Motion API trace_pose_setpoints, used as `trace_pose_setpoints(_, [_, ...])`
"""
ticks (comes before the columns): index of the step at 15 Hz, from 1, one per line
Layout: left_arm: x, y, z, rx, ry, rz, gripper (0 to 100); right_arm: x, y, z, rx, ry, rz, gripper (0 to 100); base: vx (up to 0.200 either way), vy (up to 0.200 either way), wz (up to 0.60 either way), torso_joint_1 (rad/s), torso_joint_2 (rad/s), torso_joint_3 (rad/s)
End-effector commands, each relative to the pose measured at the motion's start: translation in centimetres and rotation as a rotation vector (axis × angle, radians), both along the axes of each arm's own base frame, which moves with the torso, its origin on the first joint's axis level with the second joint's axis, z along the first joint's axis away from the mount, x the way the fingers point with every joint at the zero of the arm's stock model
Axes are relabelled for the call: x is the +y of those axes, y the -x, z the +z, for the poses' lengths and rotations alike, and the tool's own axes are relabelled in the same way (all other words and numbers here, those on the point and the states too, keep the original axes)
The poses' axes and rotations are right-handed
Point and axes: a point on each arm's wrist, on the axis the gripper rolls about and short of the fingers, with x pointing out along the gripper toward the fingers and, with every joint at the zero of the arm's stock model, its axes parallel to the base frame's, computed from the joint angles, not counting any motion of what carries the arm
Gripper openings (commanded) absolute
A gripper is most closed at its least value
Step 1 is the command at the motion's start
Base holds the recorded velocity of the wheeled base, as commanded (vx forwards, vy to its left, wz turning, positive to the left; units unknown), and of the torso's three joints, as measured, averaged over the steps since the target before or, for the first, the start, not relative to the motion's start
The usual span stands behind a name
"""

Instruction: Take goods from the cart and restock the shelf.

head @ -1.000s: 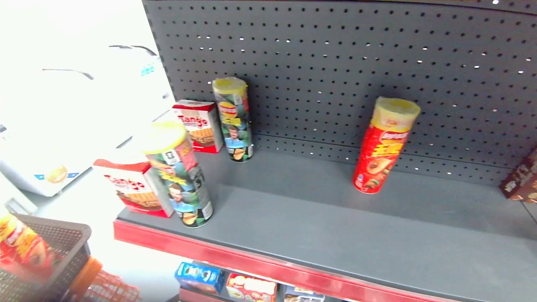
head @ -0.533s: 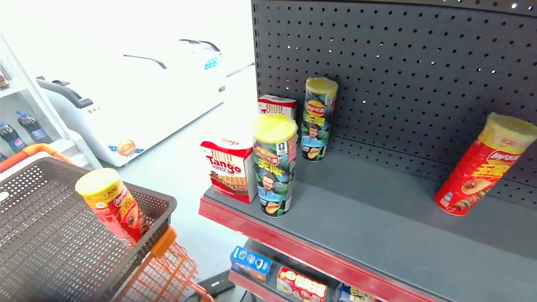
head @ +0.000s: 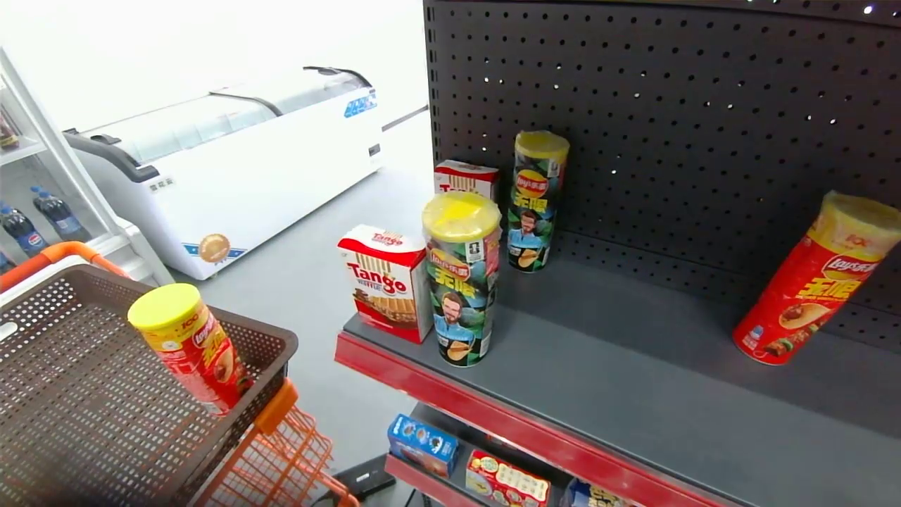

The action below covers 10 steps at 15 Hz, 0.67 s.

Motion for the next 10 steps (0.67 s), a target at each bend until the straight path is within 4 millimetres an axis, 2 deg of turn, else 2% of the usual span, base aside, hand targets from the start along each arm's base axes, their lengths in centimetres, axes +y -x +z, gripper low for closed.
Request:
trace_pose_setpoints(1, [0.0,0.0,0.0,0.0,0.0,-0.003,100,0.0,0.0,0.0,0.001,0.0,0.0,100,0.0,0.0,0.0,0.0,0.0,0.0])
trace_pose_setpoints(3, [0.0,0.2,0.8,-0.027,-0.004,-0.001,100,0.0,0.0,0.0,0.001,0.0,0.0,100,0.0,0.0,0.0,0.0,0.0,0.0])
trace_pose_setpoints(4, [0.0,0.7,3.7,-0.059,-0.029,0.004,100,0.0,0.0,0.0,0.001,0.0,0.0,100,0.0,0.0,0.0,0.0,0.0,0.0])
trace_pose_setpoints(5, [0.0,-0.2,6.2,0.03,-0.032,0.021,100,0.0,0.0,0.0,0.001,0.0,0.0,100,0.0,0.0,0.0,0.0,0.0,0.0])
trace_pose_setpoints(6, [0.1,-0.6,7.6,0.048,-0.035,0.036,100,0.0,0.0,0.0,0.001,0.0,0.0,100,0.0,0.0,0.0,0.0,0.0,0.0])
trace_pose_setpoints(7, [0.2,-2.2,10.0,0.108,-0.042,0.096,100,0.0,0.0,0.0,0.001,0.0,0.0,100,0.0,0.0,0.0,0.0,0.0,0.0])
trace_pose_setpoints(8, [0.3,-3.5,10.5,0.157,-0.047,0.134,100,0.0,0.0,0.0,0.001,0.0,0.0,100,0.0,0.0,0.0,0.0,0.0,0.0])
trace_pose_setpoints(10, [0.4,-4.7,11.0,0.188,-0.05,0.167,100,0.0,0.0,0.0,0.001,0.0,0.0,100,0.0,0.0,0.0,0.0,0.0,0.0])
